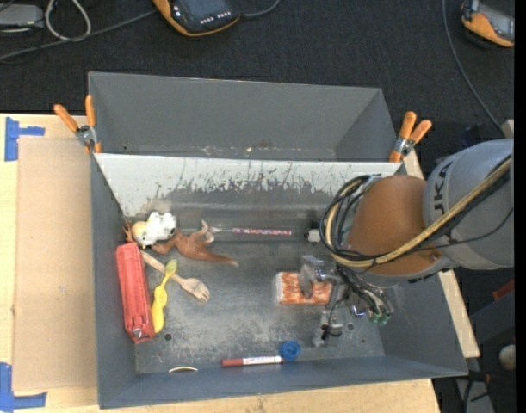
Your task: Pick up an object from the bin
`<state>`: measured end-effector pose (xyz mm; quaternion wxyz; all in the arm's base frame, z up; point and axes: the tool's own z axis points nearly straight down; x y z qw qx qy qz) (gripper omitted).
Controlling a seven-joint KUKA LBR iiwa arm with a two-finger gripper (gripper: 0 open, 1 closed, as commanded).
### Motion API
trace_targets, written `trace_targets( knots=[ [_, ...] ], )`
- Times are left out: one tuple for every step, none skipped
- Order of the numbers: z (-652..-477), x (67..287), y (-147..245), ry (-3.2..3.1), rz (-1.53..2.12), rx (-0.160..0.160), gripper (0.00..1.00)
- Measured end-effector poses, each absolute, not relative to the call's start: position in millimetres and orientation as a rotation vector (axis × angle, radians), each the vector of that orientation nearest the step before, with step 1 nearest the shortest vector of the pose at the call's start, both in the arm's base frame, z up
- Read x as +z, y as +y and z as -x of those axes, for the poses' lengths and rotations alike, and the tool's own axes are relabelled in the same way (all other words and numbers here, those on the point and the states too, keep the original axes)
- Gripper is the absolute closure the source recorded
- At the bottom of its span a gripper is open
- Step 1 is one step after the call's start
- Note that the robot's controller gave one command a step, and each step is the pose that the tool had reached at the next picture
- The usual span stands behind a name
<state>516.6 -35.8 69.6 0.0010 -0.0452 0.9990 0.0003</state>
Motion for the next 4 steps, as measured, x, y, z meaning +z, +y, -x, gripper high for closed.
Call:
trace_targets(
  knots=[
    [-555.3,70,-43,3.136,-0.118,0.004,0.0],
    [-558.9,71,-76,3.067,0.689,0.008,1.0],
    [-558.8,71,-76,3.067,0.689,0.008,1.0],
    [-557.7,106,-67,3.064,0.709,0.011,1.0]
  ],
)
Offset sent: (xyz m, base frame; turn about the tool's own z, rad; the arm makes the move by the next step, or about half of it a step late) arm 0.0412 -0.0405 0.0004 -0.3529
